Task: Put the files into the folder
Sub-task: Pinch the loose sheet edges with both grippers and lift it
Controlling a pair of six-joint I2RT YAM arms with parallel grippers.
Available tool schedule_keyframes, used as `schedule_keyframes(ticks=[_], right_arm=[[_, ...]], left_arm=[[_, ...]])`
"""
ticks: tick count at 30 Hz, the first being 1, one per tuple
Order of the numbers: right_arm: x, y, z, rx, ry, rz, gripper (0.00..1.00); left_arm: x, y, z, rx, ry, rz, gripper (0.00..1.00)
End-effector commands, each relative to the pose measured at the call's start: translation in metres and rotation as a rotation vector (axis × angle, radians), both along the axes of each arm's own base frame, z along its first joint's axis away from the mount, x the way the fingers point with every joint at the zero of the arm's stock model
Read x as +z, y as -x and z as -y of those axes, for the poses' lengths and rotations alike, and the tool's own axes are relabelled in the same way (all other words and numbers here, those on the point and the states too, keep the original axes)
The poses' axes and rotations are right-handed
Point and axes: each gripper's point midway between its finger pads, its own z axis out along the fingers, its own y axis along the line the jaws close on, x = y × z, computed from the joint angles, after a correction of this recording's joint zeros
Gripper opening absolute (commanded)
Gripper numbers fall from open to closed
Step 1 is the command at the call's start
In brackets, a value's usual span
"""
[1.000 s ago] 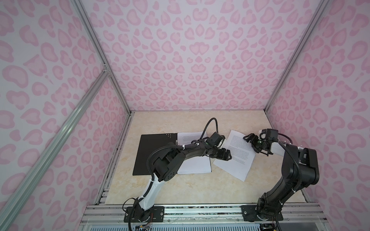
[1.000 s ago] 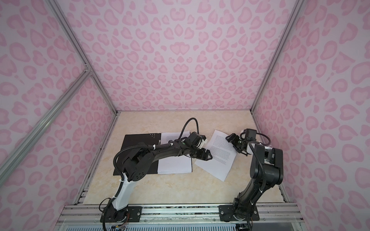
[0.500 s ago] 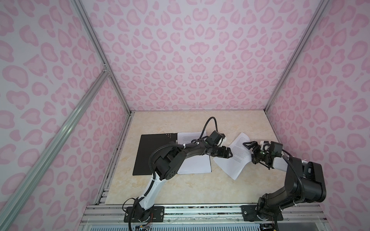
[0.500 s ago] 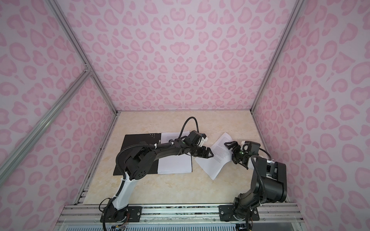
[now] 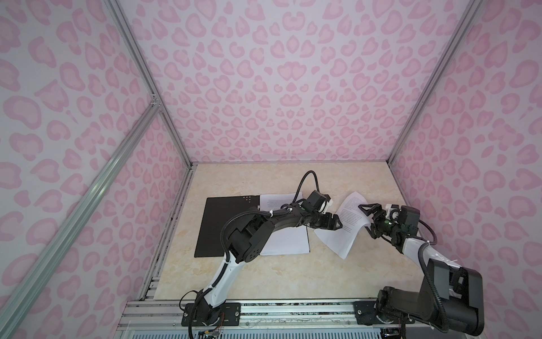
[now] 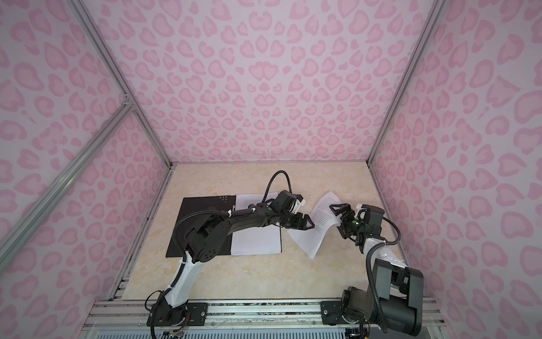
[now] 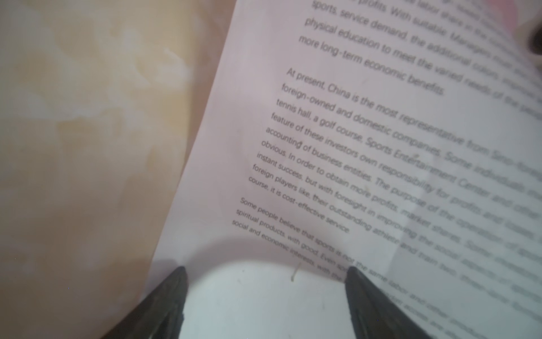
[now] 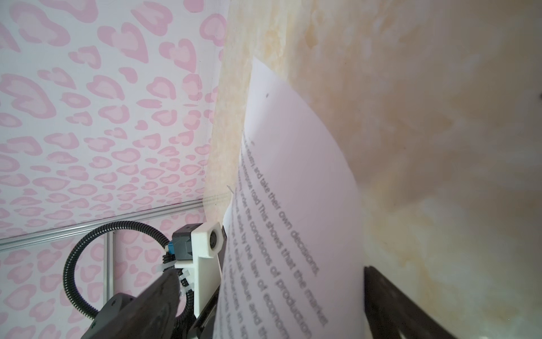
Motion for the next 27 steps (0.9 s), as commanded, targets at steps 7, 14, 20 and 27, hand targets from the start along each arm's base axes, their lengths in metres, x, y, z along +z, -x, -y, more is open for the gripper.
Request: schedule_keyframes(ticks=[7,14,20,27], right_arm=[[-0.012,0.027,-0.007,-0.086,0.111,-0.093,0.97],[0.000,0.031,-0.005,-0.087,0.175,-0.086,0.97],[-0.004,0.032,-0.002,-0.105,0.215,-0.090,0.95],[-0.015,0.035,-0.002,-0.082,0.238,-0.120,0.82]], left_arm=[[-0.069,0.024,-0.054,0.078,-0.298,-0.153,0.86],[-0.071,0.025,-0.056,0.084,-0.297,-0.157,0.86],[-0.072,0.026,-0.056,0.084,-0.290,-0.160,0.86],[-0.071,0.028,-0.059,0.085,-0.288,-0.160,0.86]])
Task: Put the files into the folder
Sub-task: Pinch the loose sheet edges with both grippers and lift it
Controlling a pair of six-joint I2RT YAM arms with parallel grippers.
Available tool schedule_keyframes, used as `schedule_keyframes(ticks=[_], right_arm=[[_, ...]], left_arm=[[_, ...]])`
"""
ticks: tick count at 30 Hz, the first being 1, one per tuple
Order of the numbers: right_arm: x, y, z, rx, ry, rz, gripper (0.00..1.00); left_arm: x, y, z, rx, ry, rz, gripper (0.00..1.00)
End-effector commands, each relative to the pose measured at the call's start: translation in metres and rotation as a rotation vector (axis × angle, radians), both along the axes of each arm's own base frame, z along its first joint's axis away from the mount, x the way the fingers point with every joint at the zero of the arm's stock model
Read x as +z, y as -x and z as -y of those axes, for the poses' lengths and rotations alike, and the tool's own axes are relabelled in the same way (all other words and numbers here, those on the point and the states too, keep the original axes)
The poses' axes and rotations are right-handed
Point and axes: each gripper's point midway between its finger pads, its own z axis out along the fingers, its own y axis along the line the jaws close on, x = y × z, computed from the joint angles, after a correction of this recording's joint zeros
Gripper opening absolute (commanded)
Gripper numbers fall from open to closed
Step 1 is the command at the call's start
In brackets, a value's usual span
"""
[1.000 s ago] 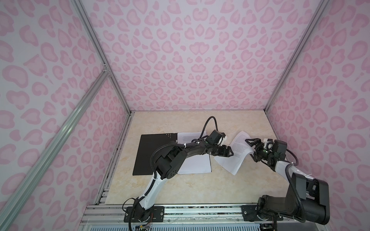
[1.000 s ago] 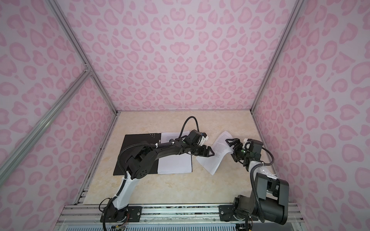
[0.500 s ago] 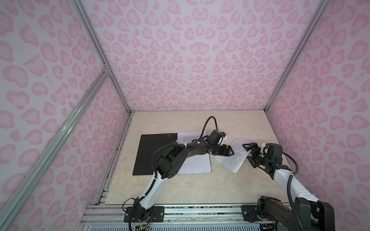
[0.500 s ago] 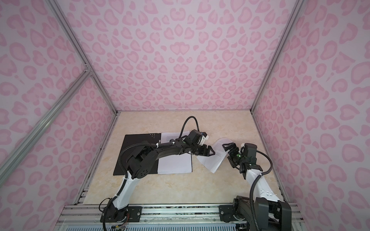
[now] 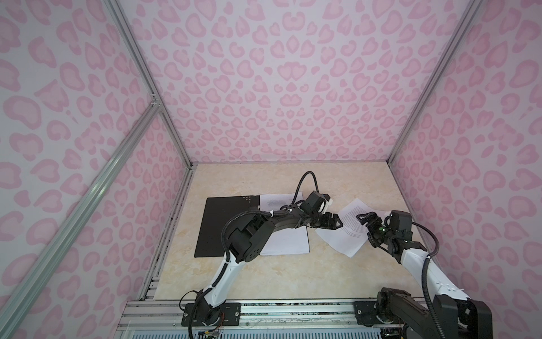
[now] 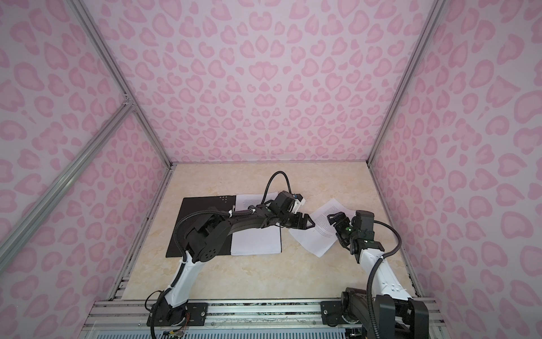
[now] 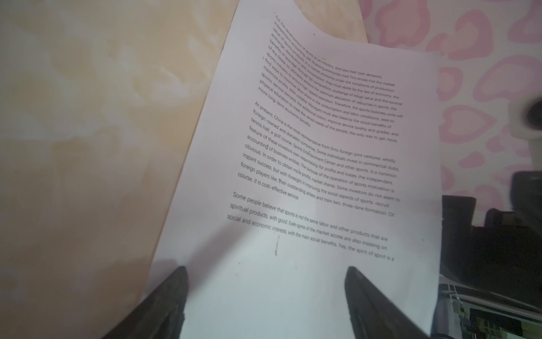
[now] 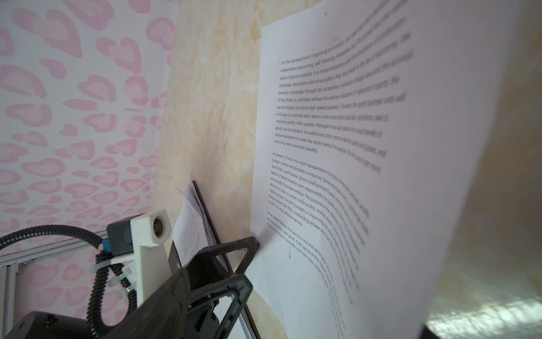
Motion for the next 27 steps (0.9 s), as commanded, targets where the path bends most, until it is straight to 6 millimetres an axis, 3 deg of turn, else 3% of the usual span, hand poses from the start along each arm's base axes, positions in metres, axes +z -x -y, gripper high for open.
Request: schedule_keyframes(ticks=[1,7,15,18,23,27], right_arm=[[-0.005,0.003,0.003,-0.012,0.018,-0.014,0.77],[-0.014,0.014,0.008,-0.072,0.009,-0.055,0.47],[-0.021,0.019,0.008,-0.083,0.002,-0.087,0.19],[-0.020,0.018,0.007,-0.069,0.008,-0.078,0.01],[-0.015,0.016,0.007,-0.051,0.027,-0.036,0.00],[-0.004,0.013,0.010,-0.043,0.062,0.011,0.00]], left_arm=[[-0.072,0.031,-0.063,0.076,-0.335,-0.186,0.86],[-0.070,0.031,-0.063,0.076,-0.331,-0.185,0.85],[-0.067,0.029,-0.062,0.074,-0.324,-0.185,0.85],[-0.060,0.027,-0.057,0.060,-0.314,-0.174,0.86],[-0.026,0.019,-0.042,0.029,-0.249,-0.124,0.85],[0.035,0.007,-0.017,-0.022,-0.121,-0.037,0.86]])
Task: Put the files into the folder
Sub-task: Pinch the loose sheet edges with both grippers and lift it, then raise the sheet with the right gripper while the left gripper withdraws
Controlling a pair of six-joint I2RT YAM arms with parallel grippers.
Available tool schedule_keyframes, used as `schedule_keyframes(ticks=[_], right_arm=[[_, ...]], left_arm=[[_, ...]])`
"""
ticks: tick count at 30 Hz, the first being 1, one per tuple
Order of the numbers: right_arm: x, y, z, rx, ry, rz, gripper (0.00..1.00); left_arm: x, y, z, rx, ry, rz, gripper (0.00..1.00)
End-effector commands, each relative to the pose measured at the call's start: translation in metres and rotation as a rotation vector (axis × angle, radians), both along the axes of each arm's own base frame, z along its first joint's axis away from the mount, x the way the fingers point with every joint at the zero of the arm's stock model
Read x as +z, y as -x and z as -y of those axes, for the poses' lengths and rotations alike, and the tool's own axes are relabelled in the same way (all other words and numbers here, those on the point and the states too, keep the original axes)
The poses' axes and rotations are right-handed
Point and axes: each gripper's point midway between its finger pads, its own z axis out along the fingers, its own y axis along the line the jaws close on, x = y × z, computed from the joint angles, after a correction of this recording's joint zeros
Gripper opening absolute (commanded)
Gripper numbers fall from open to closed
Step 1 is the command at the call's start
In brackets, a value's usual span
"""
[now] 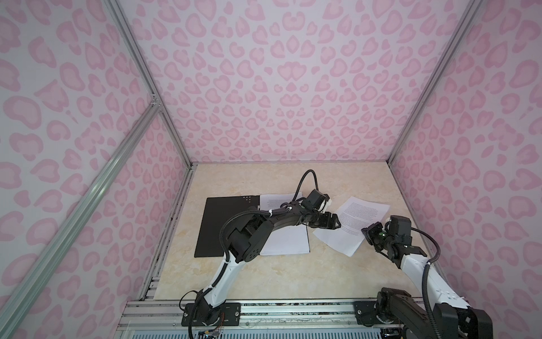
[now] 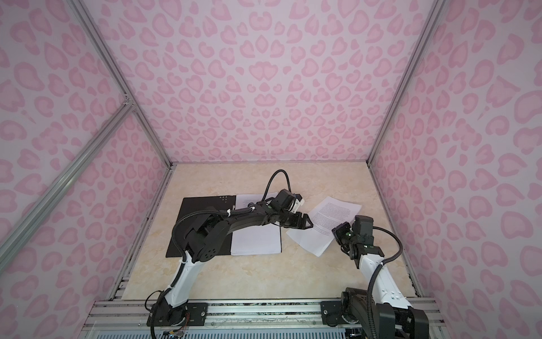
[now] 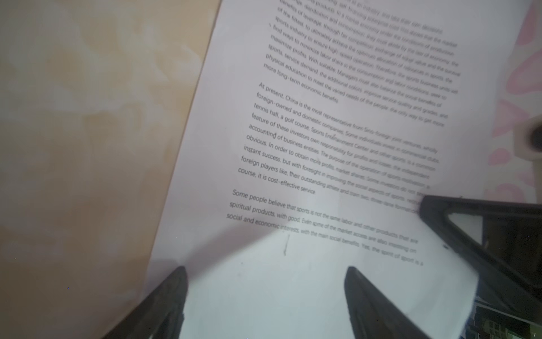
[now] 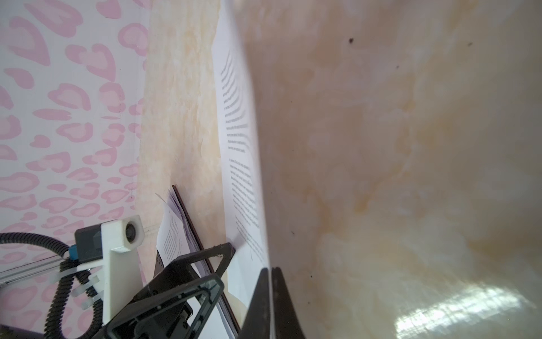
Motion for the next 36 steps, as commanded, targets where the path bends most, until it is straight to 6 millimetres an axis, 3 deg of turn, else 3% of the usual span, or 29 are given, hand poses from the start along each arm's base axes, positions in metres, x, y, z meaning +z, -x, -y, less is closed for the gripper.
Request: schedule_keyframes(ticks=[1,6,8,11,14,20,24,28,30,33,36], right_arm=[[0.009,-0.004,0.004,0.009,0.049,0.047,0.00],[0.033,-0.011,0.008,0.041,0.123,0.114,0.00],[0.045,-0.016,0.007,0.064,0.141,0.147,0.00],[0.062,-0.023,0.006,0.106,0.178,0.184,0.00],[0.079,-0.031,0.003,0.151,0.210,0.219,0.00],[0.108,-0.053,-0.015,0.249,0.285,0.274,0.00],[0.134,-0.066,-0.029,0.308,0.364,0.316,0.00],[0.163,-0.079,-0.050,0.369,0.415,0.373,0.00],[0.178,-0.085,-0.068,0.415,0.425,0.408,0.00],[0.195,-0.089,-0.110,0.515,0.410,0.447,0.00],[0.202,-0.084,-0.178,0.667,0.350,0.497,0.00]], left_arm=[[0.042,0.002,-0.002,-0.030,-0.002,0.026,0.86],[0.180,-0.012,0.016,-0.060,0.193,0.255,0.86],[0.236,-0.015,0.009,-0.050,0.248,0.365,0.86],[0.300,-0.016,-0.016,-0.010,0.288,0.525,0.87],[0.342,-0.011,-0.048,0.033,0.293,0.693,0.88],[0.392,0.000,-0.117,0.207,0.354,1.008,0.94],[0.409,0.008,-0.161,0.310,0.367,1.118,0.96],[0.393,0.011,-0.213,0.439,0.301,1.147,0.97],[0.372,0.012,-0.238,0.500,0.239,1.119,0.99],[0.322,0.013,-0.277,0.578,0.103,0.996,0.97],[0.267,0.021,-0.314,0.650,-0.026,0.858,0.97]])
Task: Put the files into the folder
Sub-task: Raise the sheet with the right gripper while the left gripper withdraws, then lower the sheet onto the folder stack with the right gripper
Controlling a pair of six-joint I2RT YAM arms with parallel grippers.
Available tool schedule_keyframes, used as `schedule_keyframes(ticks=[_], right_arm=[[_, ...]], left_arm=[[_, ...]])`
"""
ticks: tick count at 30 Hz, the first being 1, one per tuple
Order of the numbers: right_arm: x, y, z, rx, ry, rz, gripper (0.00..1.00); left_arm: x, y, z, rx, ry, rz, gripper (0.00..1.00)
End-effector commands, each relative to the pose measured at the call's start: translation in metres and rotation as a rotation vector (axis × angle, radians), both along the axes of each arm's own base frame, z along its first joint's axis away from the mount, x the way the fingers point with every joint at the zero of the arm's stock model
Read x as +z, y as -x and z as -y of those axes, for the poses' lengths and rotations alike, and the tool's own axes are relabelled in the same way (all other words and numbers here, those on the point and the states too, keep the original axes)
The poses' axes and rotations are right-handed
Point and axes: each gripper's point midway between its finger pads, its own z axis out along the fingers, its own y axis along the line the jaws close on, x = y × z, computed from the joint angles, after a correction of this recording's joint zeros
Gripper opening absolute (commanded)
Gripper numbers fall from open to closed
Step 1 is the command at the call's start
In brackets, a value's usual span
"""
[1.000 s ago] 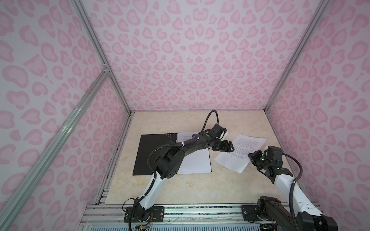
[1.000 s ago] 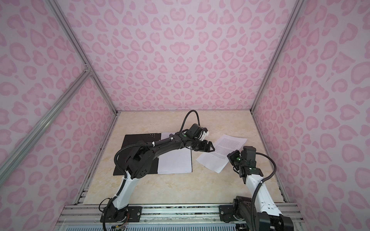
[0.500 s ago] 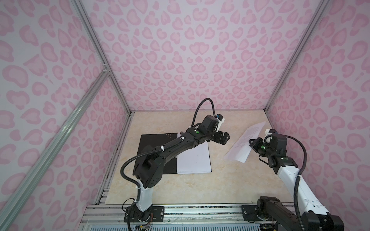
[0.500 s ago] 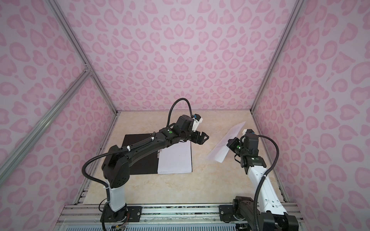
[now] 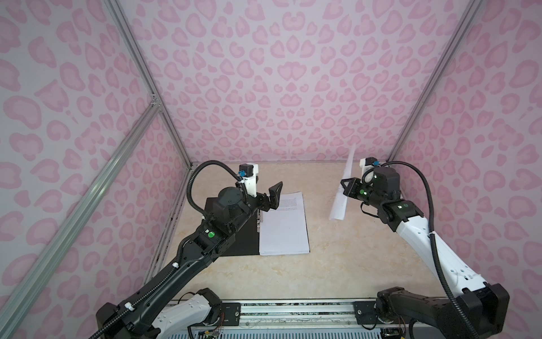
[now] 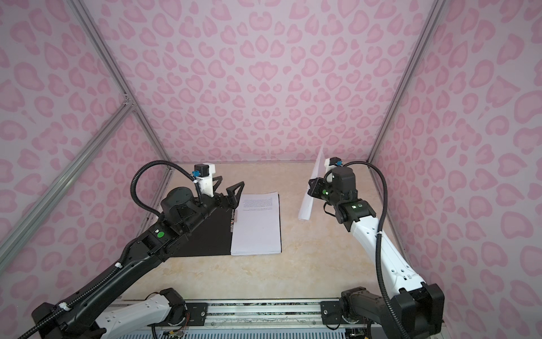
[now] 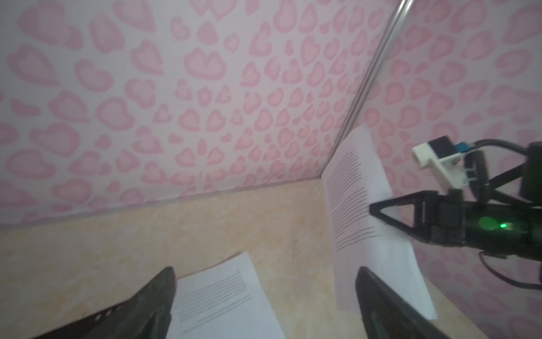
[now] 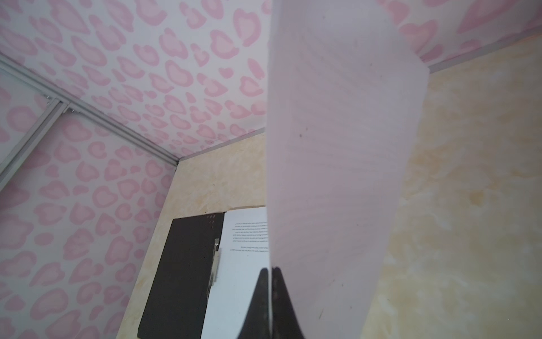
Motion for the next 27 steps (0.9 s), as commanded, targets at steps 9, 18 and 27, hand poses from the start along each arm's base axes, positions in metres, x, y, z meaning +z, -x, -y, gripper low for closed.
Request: schedule_keyframes(ticks=[9,18,27], right_arm=[[0.027,0.021,-0.127,0.366,-0.211,-0.025,0.00],[-0.107,-0.013,-0.108,0.328,-0.113,-0.231,0.00],[-0.204,-0.015,-0.101,0.234,-0.067,-0.355,0.00]], left_arm=[[-0.121,0.045,-0.097,0.273,-0.202,-0.350,0.97],[-0.138,0.053,-0.098,0.265,-0.188,-0.398,0.97],[-0.147,0.056,-0.096,0.251,-0.205,-0.442,0.97]])
